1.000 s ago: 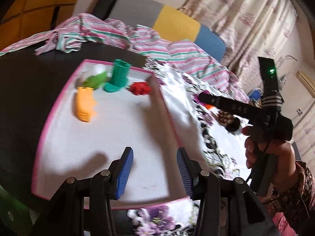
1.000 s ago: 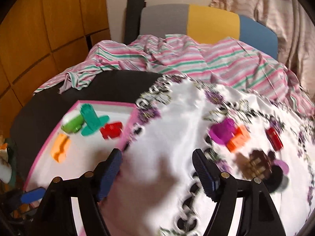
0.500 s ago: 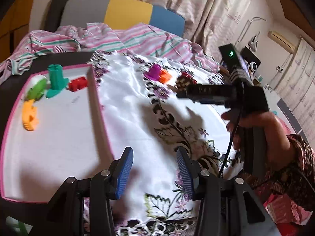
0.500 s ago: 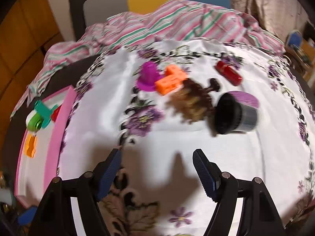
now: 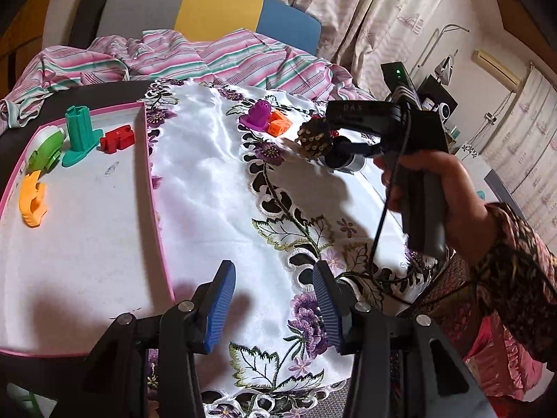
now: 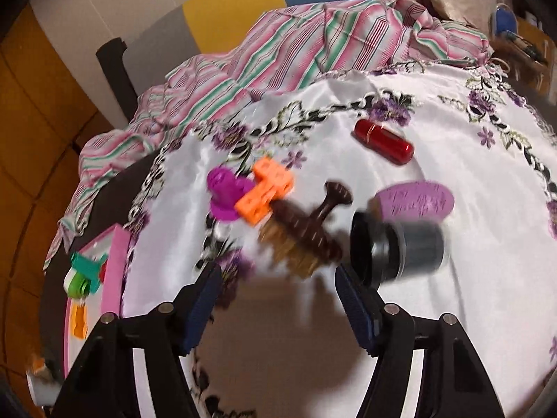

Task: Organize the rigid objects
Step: 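Reach left tool toward purple cap while right tool grasps brown claw clip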

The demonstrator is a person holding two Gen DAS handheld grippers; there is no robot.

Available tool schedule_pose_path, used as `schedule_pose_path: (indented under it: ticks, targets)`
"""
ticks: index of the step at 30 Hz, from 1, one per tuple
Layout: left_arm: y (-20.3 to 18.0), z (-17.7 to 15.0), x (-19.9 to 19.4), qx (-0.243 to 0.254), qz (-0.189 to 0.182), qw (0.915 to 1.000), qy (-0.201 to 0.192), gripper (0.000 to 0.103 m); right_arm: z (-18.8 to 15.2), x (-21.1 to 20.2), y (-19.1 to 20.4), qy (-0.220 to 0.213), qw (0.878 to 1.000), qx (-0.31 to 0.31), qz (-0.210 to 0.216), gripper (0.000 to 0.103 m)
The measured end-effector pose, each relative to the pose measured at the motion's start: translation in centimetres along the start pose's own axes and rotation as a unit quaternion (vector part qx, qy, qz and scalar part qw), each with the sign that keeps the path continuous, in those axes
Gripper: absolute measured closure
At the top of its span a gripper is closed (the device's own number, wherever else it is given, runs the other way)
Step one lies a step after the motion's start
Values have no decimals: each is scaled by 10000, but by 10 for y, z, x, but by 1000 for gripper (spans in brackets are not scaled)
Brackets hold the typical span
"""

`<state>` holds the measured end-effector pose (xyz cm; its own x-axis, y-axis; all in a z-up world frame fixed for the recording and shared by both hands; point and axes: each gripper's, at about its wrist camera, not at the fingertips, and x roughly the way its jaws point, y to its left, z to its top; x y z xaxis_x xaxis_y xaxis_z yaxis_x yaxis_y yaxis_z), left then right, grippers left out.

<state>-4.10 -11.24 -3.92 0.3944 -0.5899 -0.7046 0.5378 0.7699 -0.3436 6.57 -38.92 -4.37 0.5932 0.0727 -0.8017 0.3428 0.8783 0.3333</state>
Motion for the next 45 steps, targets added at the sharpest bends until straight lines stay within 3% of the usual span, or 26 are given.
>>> schedule_pose_path:
  ticks: [2, 4, 9, 11, 13, 18, 24, 32, 41, 45]
  targets:
    - [0, 1, 0, -16, 3, 10000, 3, 56, 7, 2, -6, -74, 9999, 136, -22, 31]
    - [1, 2, 2, -26, -6, 10000, 23, 56, 14, 5, -13, -108, 9993, 331, 115, 19]
    - [1, 3, 7, -80, -38, 9999, 86, 56, 27, 17, -20, -172, 9982, 535, 223, 17]
    - [0, 4, 8, -71, -24, 9999, 119, 56, 30, 29, -20, -28, 9987, 492, 127, 21]
    - [-2, 6, 9, -37, 3, 9999, 115, 56, 30, 42, -20, 242, 9987, 441, 75, 46]
    - [-2, 17, 12, -91, 11, 9999, 73, 56, 30, 44, -10, 269, 9996, 120, 47, 55]
    - [-7, 46, 29, -154, 158, 9997, 95, 56, 23, 37, 3, 316, 9982, -412, -316, 56]
    - [-15, 106, 73, -127, 488, 9986, 179, 54, 25, 31, -25, 475, 9966, 146, -661, 56]
    - [-16, 172, 159, -27, 888, 9950, 446, 52, 24, 30, -26, 565, 9959, 142, -699, 56]
    - [-12, 192, 194, 154, 1271, 9903, 534, 52, 25, 31, -29, 599, 9959, 237, -642, 56]
